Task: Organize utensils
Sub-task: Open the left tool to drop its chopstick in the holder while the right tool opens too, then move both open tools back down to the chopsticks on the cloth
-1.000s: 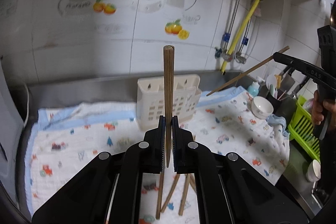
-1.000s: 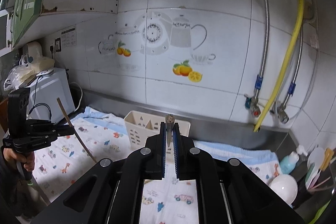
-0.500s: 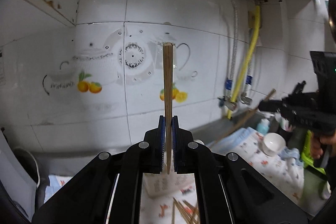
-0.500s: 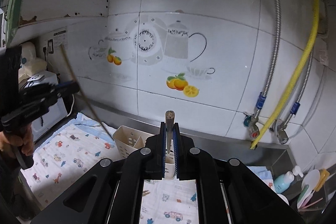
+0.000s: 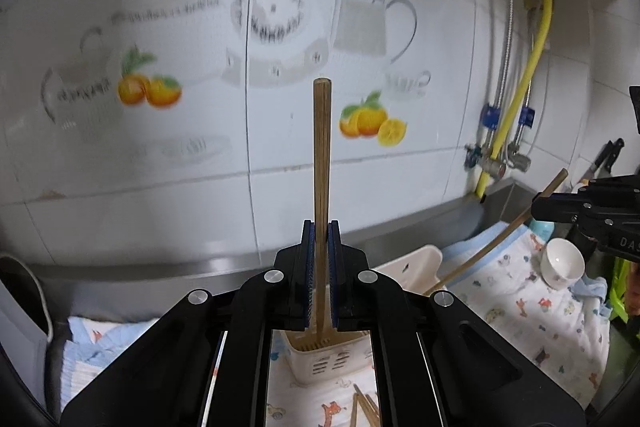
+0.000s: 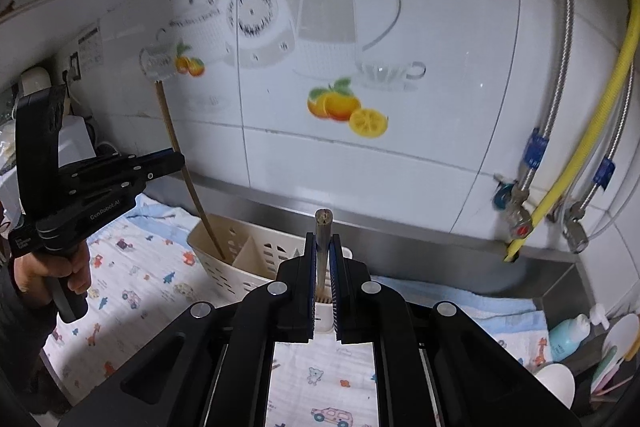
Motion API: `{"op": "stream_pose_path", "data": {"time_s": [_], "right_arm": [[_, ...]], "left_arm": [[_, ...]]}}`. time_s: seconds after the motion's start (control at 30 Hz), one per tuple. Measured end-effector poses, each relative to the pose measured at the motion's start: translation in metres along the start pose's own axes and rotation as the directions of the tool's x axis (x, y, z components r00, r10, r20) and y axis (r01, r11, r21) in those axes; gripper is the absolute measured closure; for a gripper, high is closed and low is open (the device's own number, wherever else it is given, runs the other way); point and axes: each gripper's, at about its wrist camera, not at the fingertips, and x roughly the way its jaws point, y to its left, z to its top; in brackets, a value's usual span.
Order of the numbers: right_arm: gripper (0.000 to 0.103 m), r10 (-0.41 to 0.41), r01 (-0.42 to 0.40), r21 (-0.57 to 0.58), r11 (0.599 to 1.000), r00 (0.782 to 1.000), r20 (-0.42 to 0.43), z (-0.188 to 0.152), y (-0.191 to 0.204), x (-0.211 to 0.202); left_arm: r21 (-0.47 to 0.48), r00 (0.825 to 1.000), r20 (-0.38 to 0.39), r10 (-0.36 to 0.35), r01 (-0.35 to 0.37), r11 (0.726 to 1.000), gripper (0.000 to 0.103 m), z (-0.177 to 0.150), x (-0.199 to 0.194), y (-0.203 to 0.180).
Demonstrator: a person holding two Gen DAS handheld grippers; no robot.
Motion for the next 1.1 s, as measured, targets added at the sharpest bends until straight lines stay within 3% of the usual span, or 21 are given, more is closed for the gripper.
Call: {"op": "stream_pose_path", "data": {"time_s": [0.23,0.37,0.57,0.63,0.9,1.1], "right_arm": [[0.095,-0.005,0.005,0.011,1.0,0.999,-0.035,-0.007,-0.003,0.024],[0.072,-0.024,0.024,0.012,1.0,1.0,-0.007,-0.006,-0.003,0.017],[0.072,-0.036,0.037,-0.003,0.999,0.999,0.037,-0.011,0.005,-0.01],[0.071,-0.031,0.031,-0.005,1.0,0.998,0.049,-0.017,0.011,-0.02],[0.07,0.001,-0.001,-0.007,1.0,0.999,0.051,-0.072,0.045,-0.05],[0.07,0.018,-0.018,0.014,1.0,1.0,0.014,-0.123,0.067,-0.054]], "left_arm": [[-0.031,0.998,-0.06,-0.02,0.018,0.999,0.098,-0.012,0.016,0.011],[-0.038,0.999,-0.045,-0.027,0.025,0.999,0.095,-0.01,0.01,0.013],[-0.027,1.0,-0.024,-0.017,0.016,0.999,0.094,-0.009,-0.02,0.012],[-0.018,1.0,-0.018,-0.012,0.012,1.0,0.088,-0.013,-0.032,0.011],[0.004,0.998,-0.051,-0.031,0.031,1.0,0.085,-0.062,-0.08,0.006],[-0.004,0.989,-0.124,-0.078,0.078,0.997,0.085,-0.117,-0.102,0.004]]}}
